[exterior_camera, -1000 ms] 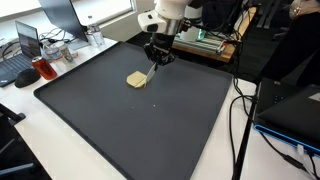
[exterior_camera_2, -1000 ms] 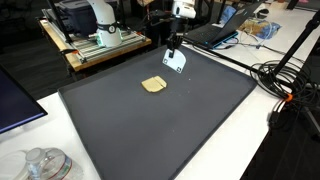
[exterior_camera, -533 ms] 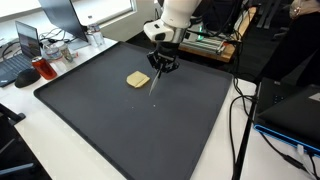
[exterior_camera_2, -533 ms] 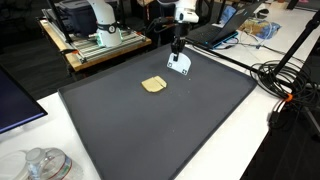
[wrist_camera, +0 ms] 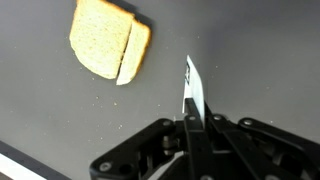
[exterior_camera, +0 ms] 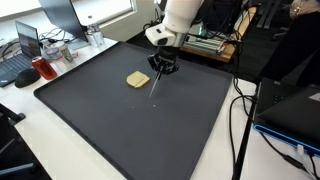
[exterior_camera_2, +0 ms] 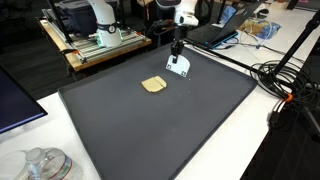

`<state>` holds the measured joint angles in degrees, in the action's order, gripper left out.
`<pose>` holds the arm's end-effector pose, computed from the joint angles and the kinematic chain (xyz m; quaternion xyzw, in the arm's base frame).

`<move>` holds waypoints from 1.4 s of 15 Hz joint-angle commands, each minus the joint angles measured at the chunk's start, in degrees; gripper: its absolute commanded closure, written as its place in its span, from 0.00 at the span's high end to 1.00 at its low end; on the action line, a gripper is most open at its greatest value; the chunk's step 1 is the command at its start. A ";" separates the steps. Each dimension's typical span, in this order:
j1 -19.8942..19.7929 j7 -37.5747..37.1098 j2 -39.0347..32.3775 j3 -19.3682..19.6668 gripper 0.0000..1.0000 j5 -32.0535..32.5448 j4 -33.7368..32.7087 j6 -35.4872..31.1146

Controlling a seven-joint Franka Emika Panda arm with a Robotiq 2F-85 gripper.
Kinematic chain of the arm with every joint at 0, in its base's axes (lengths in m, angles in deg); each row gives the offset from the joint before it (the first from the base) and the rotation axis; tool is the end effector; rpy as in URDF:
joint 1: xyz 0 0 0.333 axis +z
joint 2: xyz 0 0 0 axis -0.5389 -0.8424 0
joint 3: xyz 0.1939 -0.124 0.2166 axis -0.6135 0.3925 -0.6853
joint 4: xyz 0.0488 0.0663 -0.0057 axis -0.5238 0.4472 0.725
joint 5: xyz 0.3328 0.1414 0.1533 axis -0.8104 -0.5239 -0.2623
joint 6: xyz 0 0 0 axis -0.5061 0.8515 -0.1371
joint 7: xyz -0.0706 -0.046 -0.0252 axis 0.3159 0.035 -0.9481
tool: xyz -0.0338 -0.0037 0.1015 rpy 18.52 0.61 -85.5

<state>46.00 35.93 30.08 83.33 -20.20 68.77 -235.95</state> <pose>0.5120 0.1442 0.2249 0.9722 0.1643 0.0602 0.1554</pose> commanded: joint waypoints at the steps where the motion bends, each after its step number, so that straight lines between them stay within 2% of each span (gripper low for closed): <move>1: 1.64 -2.63 -0.53 1.65 0.01 3.91 0.36 0.02; 9: 1.64 -6.94 -1.61 3.48 0.01 9.19 -0.13 0.58; 15: 1.19 -8.79 -1.95 3.41 0.01 9.67 -0.10 1.80; 21: -2.47 -1.65 2.42 1.47 0.01 -2.73 0.71 4.76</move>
<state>45.84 30.25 28.97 85.90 -16.84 68.66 -233.46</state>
